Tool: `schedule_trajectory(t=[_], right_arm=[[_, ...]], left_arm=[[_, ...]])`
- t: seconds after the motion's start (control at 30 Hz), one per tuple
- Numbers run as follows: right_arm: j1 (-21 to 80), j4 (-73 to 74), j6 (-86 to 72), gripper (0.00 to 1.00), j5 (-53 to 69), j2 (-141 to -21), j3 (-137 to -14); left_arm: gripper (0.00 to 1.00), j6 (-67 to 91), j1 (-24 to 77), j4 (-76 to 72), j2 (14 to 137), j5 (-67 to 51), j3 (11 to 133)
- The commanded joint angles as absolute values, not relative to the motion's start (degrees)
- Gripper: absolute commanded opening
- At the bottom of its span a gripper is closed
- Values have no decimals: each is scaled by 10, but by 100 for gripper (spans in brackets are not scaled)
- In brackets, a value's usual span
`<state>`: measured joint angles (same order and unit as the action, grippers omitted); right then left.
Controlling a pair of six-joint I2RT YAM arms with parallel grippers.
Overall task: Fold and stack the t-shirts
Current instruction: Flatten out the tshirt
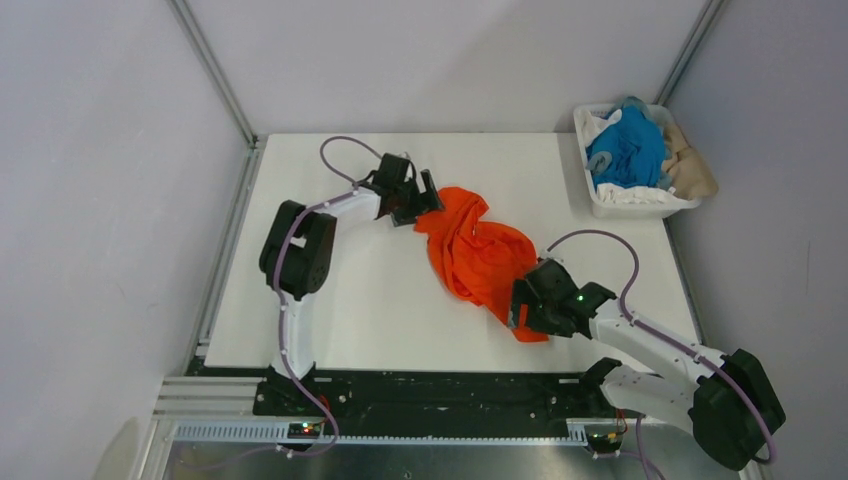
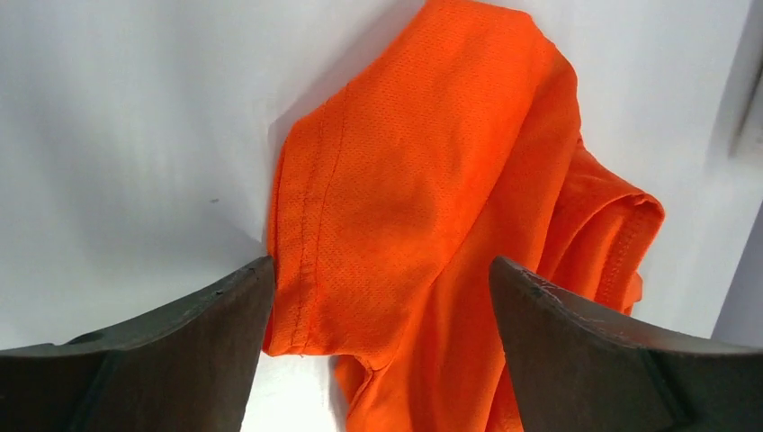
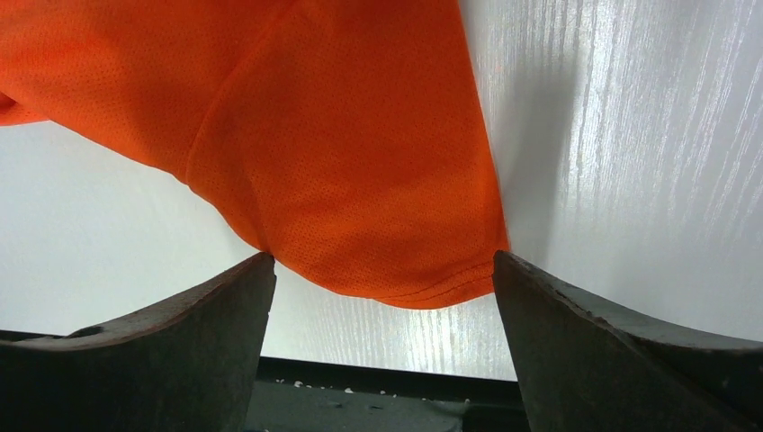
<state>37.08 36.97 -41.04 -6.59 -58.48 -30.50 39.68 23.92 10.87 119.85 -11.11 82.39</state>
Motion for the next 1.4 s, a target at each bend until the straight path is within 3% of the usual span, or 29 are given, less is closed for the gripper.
schedule_trajectory(t=[0.0, 0.07, 0.1, 0.13, 0.17, 0.23, 0.4, 0.53, 0.6, 0.67, 0.7, 0.73, 0.77, 1.0, 1.37], right_arm=[[376, 355, -420, 95, -79, -577, -305], [377, 354, -420, 95, -79, -577, -304], [377, 353, -420, 95, -80, -577, -304], [377, 353, -421, 95, -83, -578, -303], [376, 352, -420, 95, -84, -578, -303], [376, 351, -420, 95, -91, -586, -300], [378, 331, -411, 93, -78, -618, -300], [388, 308, -407, 83, -76, -656, -305], [391, 301, -403, 67, -78, -680, -313], [397, 300, -400, 30, -94, -698, -325], [400, 311, -403, 21, -126, -703, -339], [406, 319, -405, 6, -147, -702, -347], [408, 339, -408, 2, -185, -696, -368], [403, 413, -369, 0, -338, -618, -492], [401, 330, -260, 0, -270, -458, -673]], left_arm=[[89, 417, 262, 122, 1230, -138, 852], [75, 413, 268, 121, 1241, -142, 863], [59, 410, 270, 121, 1247, -150, 866], [50, 407, 271, 122, 1250, -158, 868], [25, 405, 271, 122, 1250, -158, 867], [3, 401, 270, 122, 1243, -150, 860], [0, 372, 270, 122, 1166, -73, 801], [0, 352, 270, 120, 1070, 24, 727], [0, 344, 270, 119, 1031, 57, 694], [0, 335, 270, 119, 1001, 68, 672], [0, 333, 270, 119, 991, 77, 666], [0, 332, 270, 119, 972, 83, 657], [0, 329, 270, 119, 951, 99, 649], [0, 307, 269, 119, 794, 185, 622], [0, 242, 270, 120, 450, 195, 632]])
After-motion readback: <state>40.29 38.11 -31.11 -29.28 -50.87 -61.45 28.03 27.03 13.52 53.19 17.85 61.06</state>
